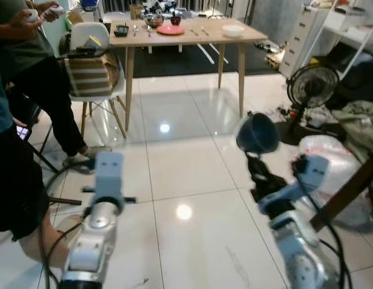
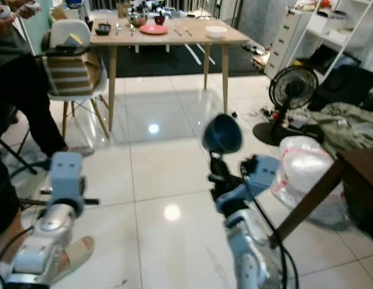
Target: Setting the table
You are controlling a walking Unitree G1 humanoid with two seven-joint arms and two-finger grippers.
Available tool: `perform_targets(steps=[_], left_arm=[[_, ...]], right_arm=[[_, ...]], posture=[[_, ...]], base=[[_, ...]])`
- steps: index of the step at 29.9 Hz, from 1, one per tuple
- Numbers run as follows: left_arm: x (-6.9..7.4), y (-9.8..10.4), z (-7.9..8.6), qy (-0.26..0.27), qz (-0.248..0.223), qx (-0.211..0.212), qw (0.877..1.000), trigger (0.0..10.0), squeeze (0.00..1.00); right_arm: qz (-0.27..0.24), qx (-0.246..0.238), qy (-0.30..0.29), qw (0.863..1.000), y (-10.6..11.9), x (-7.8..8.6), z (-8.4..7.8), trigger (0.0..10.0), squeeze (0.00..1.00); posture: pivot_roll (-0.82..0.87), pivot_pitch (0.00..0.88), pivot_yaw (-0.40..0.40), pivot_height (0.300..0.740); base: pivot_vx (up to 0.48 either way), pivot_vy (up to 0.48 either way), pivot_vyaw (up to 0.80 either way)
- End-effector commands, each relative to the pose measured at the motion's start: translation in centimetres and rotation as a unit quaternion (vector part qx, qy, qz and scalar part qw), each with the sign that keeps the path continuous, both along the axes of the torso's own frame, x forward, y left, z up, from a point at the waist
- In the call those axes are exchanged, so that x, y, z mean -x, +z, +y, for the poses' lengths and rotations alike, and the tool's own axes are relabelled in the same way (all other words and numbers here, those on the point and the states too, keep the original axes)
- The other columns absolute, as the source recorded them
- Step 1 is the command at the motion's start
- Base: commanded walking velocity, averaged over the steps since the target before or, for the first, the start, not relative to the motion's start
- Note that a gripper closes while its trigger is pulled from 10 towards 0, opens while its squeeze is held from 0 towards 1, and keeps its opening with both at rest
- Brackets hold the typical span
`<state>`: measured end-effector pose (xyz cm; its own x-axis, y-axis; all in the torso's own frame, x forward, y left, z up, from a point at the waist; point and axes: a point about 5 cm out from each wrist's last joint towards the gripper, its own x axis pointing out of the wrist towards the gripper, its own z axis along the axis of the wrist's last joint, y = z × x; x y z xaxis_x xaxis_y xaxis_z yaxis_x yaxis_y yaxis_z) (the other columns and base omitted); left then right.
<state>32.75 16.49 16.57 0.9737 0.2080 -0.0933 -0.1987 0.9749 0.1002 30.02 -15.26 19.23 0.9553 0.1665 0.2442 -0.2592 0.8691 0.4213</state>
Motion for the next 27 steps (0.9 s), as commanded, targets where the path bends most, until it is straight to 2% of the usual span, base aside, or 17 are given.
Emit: perform_targets(steps=[1, 27], left_arm=[[-0.01, -0.55, -0.03, 0.002, 0.008, -0.001, 1.0, 10.0, 0.0], [-0.04, -0.86, -0.51, -0.002, 0.002, 0.004, 1.0, 10.0, 0.0]], right_arm=[[-0.002, 0.009, 0.0, 1.0, -0.09, 0.13, -0.05, 10.0, 0.0], [-0.001, 0.021, -0.011, 1.0, -0.27, 0.07, -0.5, 10.0, 0.0]], posture=[[0.05, 0.071, 0.041, 0.74], [0.04, 0.066, 0.035, 0.74]], base=[[0.461, 0.0, 0.0], [0.464, 0.0, 0.0]])
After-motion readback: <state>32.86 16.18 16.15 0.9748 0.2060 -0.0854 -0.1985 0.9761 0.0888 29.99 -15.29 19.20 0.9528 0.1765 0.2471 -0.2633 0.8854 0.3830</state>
